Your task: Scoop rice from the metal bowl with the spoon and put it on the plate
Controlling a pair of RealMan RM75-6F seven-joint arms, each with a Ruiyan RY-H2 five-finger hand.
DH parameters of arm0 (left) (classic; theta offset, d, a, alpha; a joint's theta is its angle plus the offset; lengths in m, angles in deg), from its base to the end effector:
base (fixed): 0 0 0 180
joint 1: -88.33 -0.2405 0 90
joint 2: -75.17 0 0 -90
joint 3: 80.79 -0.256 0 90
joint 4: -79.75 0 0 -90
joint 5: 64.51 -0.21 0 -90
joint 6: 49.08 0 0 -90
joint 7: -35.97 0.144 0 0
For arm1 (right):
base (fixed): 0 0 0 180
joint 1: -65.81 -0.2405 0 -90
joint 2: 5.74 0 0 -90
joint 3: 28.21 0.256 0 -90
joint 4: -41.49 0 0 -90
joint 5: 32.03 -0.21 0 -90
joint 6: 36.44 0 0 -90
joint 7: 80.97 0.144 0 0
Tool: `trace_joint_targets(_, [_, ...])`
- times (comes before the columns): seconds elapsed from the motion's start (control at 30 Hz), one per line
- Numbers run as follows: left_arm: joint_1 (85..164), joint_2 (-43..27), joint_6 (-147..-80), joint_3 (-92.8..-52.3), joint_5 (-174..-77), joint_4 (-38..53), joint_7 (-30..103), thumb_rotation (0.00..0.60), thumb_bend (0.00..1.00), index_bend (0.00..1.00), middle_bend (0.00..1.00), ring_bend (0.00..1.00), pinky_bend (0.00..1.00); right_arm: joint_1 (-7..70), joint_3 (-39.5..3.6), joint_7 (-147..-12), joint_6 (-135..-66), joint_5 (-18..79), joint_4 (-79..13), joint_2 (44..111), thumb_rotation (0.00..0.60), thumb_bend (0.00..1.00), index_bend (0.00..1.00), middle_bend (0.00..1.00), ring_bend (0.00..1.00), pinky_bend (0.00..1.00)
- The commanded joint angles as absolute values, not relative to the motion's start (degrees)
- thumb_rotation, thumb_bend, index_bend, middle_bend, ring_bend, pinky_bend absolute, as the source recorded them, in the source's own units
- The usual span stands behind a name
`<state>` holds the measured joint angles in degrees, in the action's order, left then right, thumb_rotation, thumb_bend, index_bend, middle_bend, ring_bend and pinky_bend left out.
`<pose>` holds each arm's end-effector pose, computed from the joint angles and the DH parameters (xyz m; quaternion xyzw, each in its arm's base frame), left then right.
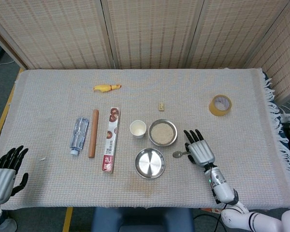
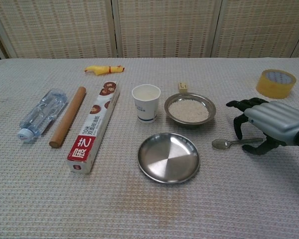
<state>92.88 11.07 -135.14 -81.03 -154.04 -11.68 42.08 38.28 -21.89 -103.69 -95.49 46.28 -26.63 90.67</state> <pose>-0.3104 0.1679 0.1521 -0.6407 -0.3478 -0.3513 0.5875 -0.2471 -0.2959 -0.0404 0.7610 -0.3135 0.2858 0.4908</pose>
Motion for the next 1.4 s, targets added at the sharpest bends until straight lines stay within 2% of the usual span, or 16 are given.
trace_joint_targets(0.03, [92.9, 11.1, -135.0, -81.0, -154.0, -11.7, 42.1, 0.6, 0.48, 0.0, 0.0, 0.0, 0.15, 38.0, -21.9, -103.4, -95.6, 46.1, -26.1, 91.0, 0.6, 0.27, 0.53, 0.0, 0.0, 0.0])
trace_joint_targets(1.07, [93.0, 11.4, -134.7, -81.0, -154.1, -11.2, 40.9, 0.6, 0.48, 0.0, 0.0, 0.0, 0.15, 36.7, -22.2, -105.3, -94.6, 42.9, -26.0, 92.0, 0.6, 0.29, 0.54, 0.0, 0.0, 0.0])
trace_joint_targets(1.4, [93.1, 11.3, -134.4, -80.9, -153.8, -11.3, 41.3, 0.6, 0.48, 0.0, 0.0, 0.0, 0.15, 36.6, -22.3, -104.5, -95.1, 42.7, -25.7, 91.8, 0.6, 0.29, 0.64, 0.0, 0.0, 0.0])
